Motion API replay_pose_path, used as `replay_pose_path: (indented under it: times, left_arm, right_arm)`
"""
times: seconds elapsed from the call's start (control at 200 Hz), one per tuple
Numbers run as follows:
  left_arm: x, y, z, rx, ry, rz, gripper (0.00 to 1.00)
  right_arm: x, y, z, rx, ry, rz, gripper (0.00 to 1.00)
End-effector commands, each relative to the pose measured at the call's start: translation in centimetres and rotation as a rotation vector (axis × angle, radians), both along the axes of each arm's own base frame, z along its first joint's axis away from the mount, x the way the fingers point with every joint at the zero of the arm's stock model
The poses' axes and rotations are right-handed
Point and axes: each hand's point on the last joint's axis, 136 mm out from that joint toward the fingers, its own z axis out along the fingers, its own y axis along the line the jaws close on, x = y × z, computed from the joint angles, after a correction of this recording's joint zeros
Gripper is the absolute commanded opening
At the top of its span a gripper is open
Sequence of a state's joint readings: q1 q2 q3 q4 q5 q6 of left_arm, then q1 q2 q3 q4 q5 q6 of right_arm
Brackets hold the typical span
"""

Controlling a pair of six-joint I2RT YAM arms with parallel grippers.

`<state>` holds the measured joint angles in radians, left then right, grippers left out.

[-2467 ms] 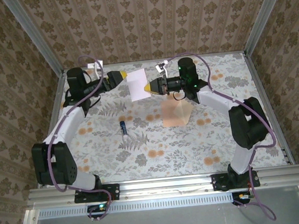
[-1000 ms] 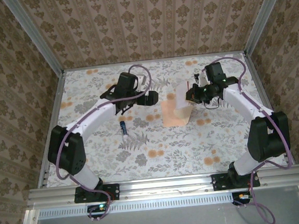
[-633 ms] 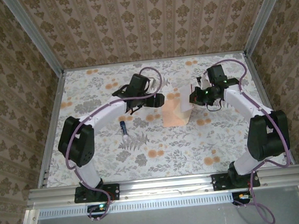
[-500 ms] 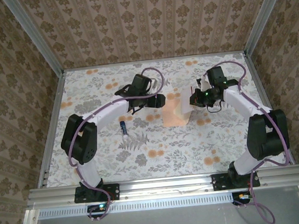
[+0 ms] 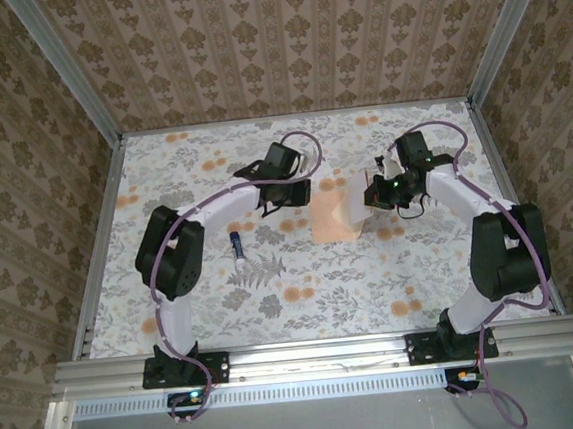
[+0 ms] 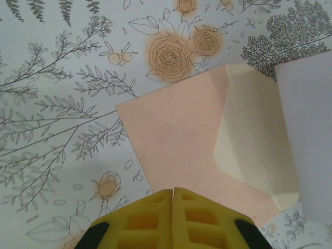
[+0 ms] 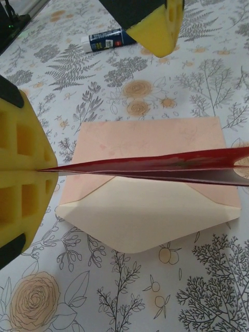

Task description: Place the letter into the envelope and seal it

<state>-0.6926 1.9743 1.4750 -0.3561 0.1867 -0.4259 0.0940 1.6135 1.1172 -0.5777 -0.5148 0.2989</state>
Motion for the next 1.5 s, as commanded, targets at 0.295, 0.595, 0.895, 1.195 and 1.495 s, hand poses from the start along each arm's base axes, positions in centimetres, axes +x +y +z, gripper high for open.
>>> replay_pose_path:
  times: [0.295,0.595,0.895,1.195,1.495]
  left_arm:
    - [1.5,-2.2,-2.5,0.043,0.035,-0.042,0.00]
    - [2.0,-2.3,-4.8,0.093,0.062,-0.055,0.00]
    - [1.4,-1.7,-7.3,0.141,0.109,-0.055,0.00]
    - [0.6,-1.2,-9.1,0.155,0.153,-0.042,0.00]
    - [0.2,-1.2,-9.7,0.146,0.181,-0.017,0.00]
  right_arm:
    - [-0.1,-1.2,-2.5,-0.080,0.038,0.037,0.00]
    - [0.0,-1.4,-3.7,-0.092,0.059,0.054,0.00]
    - [-0.1,-1.7,-4.5,-0.100,0.080,0.049,0.00]
    - [0.0,-1.7,-5.4,-0.097,0.103,0.048,0.00]
    - [0.2,-1.9,-6.1,-0.110,0.118,0.033,0.00]
